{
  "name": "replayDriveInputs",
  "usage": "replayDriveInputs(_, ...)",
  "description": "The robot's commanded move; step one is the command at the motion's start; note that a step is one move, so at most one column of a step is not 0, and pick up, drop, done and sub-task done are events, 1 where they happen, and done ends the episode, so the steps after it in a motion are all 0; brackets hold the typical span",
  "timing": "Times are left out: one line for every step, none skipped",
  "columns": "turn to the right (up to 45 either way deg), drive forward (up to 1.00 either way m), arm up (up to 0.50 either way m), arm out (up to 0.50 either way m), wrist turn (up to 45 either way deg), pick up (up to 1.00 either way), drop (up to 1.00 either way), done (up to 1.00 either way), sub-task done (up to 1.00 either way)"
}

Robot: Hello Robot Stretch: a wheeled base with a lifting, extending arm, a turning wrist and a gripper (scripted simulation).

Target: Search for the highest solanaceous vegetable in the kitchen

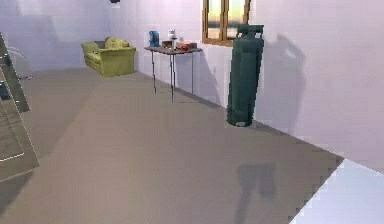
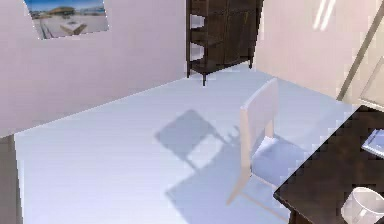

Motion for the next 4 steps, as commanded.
replayDriveInputs(0.0, 0.30, 0.00, 0.00, 0.0, 0.00, 0.00, 0.00, 0.00)
replayDriveInputs(-45.0, 0.00, 0.00, 0.00, 0.0, 0.00, 0.00, 0.00, 0.00)
replayDriveInputs(-36.0, 0.00, 0.00, 0.00, 0.0, 0.00, 0.00, 0.00, 0.00)
replayDriveInputs(0.0, 0.25, 0.00, 0.00, 0.0, 0.00, 0.00, 0.00, 0.00)
